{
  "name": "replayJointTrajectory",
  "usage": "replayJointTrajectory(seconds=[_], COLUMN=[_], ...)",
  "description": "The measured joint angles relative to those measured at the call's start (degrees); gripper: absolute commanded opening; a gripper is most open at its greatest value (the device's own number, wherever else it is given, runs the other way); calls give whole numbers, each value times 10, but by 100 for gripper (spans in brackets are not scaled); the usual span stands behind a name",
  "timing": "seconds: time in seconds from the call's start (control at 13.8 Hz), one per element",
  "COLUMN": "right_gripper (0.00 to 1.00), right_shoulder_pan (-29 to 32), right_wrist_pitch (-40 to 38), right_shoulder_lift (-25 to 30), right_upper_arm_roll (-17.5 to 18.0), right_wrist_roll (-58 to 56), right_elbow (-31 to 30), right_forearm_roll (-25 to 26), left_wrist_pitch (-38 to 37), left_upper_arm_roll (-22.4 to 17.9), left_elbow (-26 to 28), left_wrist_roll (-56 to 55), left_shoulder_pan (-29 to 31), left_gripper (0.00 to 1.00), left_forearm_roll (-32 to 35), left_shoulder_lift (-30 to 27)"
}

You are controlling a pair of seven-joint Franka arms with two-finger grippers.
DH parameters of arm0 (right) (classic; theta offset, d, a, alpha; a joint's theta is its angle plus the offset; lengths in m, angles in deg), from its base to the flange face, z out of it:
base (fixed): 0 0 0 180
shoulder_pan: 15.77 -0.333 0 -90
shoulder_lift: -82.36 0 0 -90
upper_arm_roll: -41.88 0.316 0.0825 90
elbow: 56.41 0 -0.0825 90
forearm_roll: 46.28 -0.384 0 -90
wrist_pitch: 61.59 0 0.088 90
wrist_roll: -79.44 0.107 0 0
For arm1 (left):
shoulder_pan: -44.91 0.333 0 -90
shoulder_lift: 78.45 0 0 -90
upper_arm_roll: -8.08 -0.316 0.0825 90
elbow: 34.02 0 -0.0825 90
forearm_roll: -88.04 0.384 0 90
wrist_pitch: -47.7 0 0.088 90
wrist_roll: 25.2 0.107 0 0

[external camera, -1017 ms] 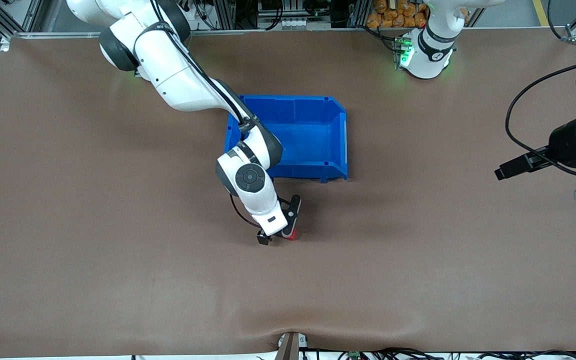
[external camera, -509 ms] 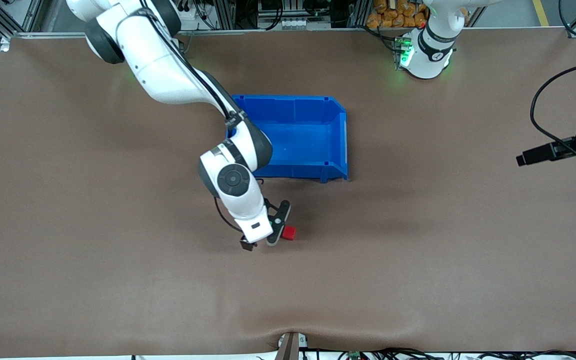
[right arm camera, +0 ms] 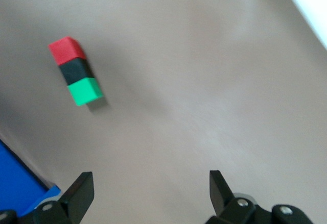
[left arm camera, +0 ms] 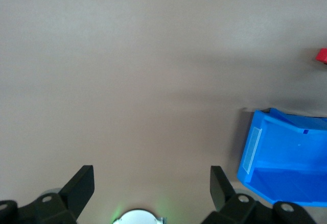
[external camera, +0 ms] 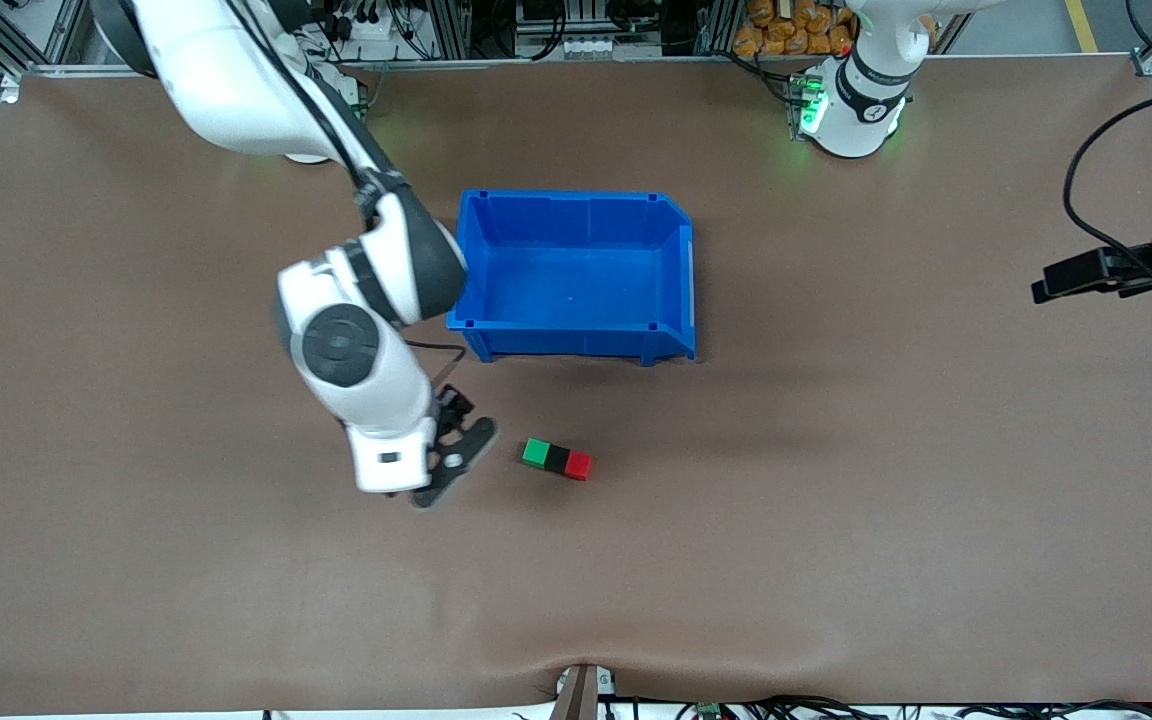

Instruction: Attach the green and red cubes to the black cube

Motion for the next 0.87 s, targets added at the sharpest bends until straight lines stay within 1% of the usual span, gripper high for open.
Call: replayJointTrajectory(seconds=[0.22, 0.29, 0.44, 0.65, 0.73, 0.87], right_gripper=[100, 100, 100, 100, 100, 100], right_shoulder_pan=[58, 79, 117, 160, 175, 208], right_wrist_pitch=[-42, -61, -96, -118, -124, -139], right_shoulder_lift=[69, 93, 143, 214, 238, 293], right_upper_arm_roll=[-2, -2, -2, -3, -3, -5], right_wrist_roll=[10, 10, 10, 24, 33, 45], right_elbow=[-38, -50, -74, -115, -133, -172], right_forearm_roll=[-53, -65, -75, -76, -76, -75], left_wrist_pitch=[48, 59, 73, 130, 142, 157], left_upper_arm_roll=[2, 3, 5, 5, 5, 3], left_elbow=[100, 123, 155, 240, 252, 235], left_wrist_roll=[2, 2, 2, 2, 2, 2], left_shoulder_pan=[-3, -3, -3, -2, -1, -1], left_gripper=[100, 100, 100, 100, 100, 100], left_forearm_roll=[2, 2, 2, 2, 2, 11], left_shoulder_lift=[-69, -87, -111, -162, -172, -171])
